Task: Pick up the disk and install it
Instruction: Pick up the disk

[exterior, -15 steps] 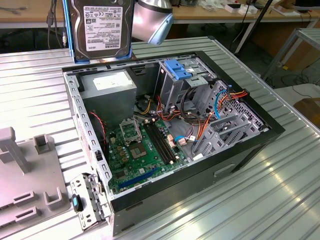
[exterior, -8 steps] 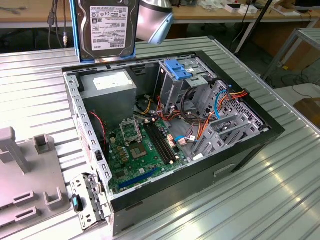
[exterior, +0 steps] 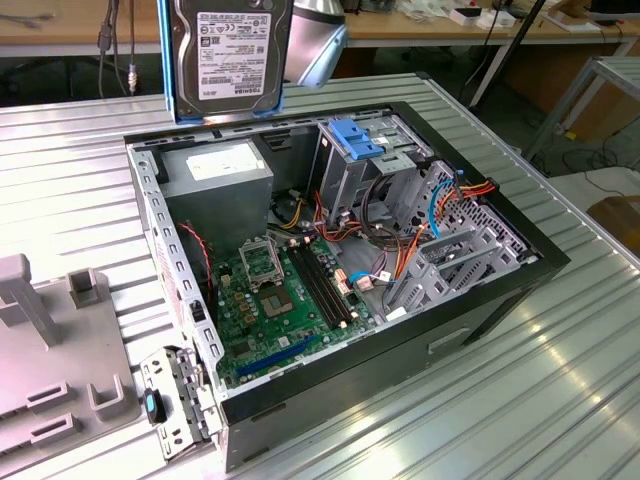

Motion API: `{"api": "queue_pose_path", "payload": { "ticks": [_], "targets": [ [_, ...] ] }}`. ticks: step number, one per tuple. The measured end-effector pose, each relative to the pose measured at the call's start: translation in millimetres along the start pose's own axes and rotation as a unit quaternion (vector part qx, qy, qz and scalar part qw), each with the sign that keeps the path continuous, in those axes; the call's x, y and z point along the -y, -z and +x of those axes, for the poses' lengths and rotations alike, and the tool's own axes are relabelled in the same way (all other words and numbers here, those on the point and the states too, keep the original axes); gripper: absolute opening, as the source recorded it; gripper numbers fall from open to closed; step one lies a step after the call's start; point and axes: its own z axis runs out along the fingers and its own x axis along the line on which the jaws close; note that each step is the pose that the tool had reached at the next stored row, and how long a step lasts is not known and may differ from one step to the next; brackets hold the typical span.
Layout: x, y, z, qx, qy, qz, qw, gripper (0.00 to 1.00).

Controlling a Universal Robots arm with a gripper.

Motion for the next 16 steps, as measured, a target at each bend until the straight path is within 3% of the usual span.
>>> {"api": "queue_pose_path", "payload": {
  "ticks": [9,12,16],
  "targets": [
    [14.5,-0.2,-0.1,0.0,0.0,0.0,1.0,0.37],
    [23.6,-0.3,-0.1,0.0,0.0,0.0,1.0,0.37],
    [30.6,-0.4,-0.1,0.0,0.0,0.0,1.0,0.37]
  ]
}}
